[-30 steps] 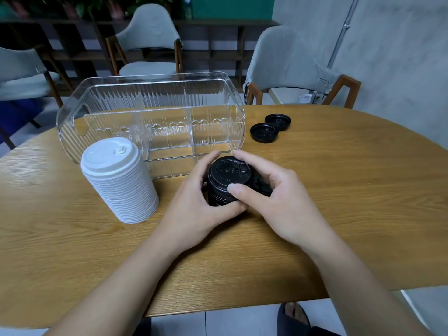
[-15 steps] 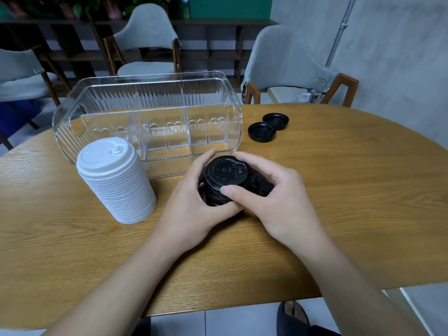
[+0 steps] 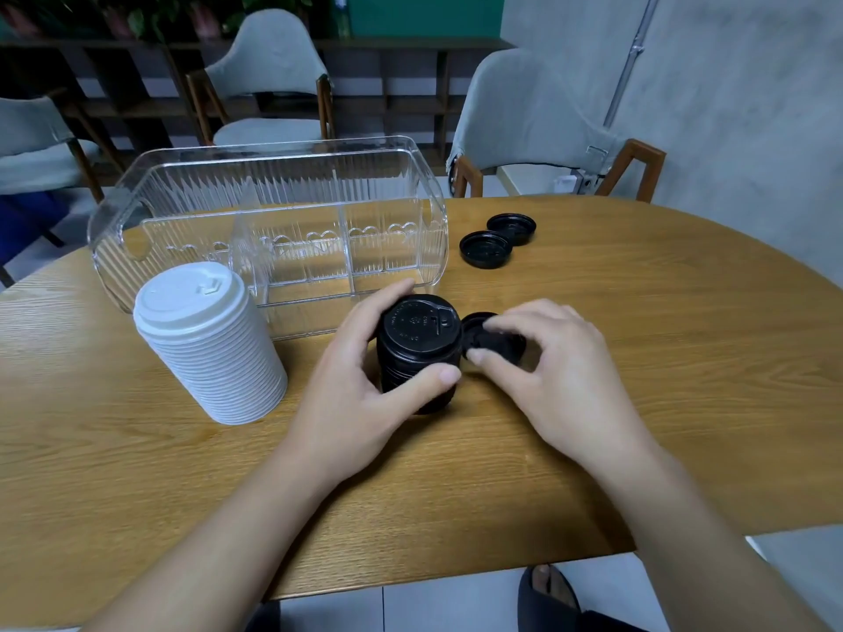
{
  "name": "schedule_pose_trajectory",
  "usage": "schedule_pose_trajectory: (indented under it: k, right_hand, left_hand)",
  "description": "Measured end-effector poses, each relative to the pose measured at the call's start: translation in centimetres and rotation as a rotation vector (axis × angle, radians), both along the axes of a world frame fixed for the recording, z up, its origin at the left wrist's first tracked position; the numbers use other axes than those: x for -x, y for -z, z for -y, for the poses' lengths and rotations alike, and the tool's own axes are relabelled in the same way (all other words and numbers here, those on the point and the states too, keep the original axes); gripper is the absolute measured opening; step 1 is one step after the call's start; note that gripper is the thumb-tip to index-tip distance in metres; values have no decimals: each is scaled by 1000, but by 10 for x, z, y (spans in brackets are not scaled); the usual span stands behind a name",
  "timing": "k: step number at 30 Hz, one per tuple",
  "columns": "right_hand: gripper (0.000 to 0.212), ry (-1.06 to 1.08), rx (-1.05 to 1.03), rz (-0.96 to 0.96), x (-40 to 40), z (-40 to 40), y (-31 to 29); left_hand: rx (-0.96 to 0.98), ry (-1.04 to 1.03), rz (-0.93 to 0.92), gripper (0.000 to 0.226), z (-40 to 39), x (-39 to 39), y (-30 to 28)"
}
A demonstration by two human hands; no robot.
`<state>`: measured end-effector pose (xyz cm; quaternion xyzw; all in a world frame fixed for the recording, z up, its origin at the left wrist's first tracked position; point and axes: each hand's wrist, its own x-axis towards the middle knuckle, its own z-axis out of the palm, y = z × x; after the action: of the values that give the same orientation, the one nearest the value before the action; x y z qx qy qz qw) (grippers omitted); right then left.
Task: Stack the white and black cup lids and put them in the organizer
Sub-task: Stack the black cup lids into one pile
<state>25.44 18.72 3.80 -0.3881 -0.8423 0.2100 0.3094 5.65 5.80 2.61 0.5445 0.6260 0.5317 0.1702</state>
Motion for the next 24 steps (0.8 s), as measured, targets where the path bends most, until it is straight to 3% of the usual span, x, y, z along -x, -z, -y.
schedule_pose_trajectory:
  k: [4,16,20,24]
  right_hand:
    - [37,9,-71,187,2,-2,12]
    - [3,32,-73,175,10,-2,18]
    - [8,47,-64,59,9,0,11]
    - [4,41,71,-294,6,8,-6]
  left_hand:
    - [-27,-46,26,73,-2,0,1]
    - [-38,-84,47,66,-3,3,3]
    - [-31,-81,63,69,-3,3,3]
    - [-24,-67,60,71,-3,4,3]
